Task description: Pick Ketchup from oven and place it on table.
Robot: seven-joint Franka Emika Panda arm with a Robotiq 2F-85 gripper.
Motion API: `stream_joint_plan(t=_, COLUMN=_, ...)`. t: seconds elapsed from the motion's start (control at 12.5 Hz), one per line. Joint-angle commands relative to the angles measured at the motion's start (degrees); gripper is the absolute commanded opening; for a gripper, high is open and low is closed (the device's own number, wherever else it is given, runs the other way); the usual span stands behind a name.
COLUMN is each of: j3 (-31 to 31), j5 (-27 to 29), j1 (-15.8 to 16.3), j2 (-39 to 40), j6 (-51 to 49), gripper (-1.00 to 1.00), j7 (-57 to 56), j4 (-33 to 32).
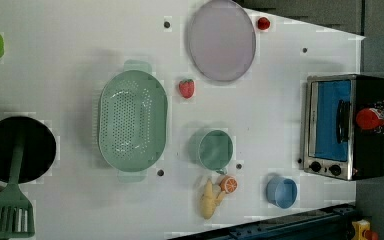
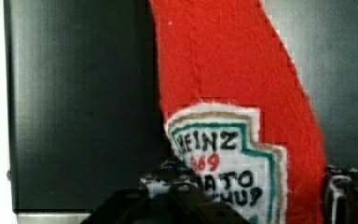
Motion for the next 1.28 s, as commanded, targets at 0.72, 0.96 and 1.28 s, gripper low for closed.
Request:
stream_joint_plan(t=0.72, j3=6.91, j5=-6.67, j1=7.32, j2=-13.14, j6=-24.78, gripper=0.26, j7=0.34, j4=20.43)
stream_joint_plan(t=0.96, j3=14.63, j5=-6.67, j1=10.18, j2=-15.84, j6=-31.54, gripper=0.27, j7=0.34, j4=20.46)
stream_joint_plan(t=1.28, j3=23.48, j5=-6.68, j1=11.97, j2=-15.88, j6=-33.61, gripper=0.26, j7=0.35, j4=17.69)
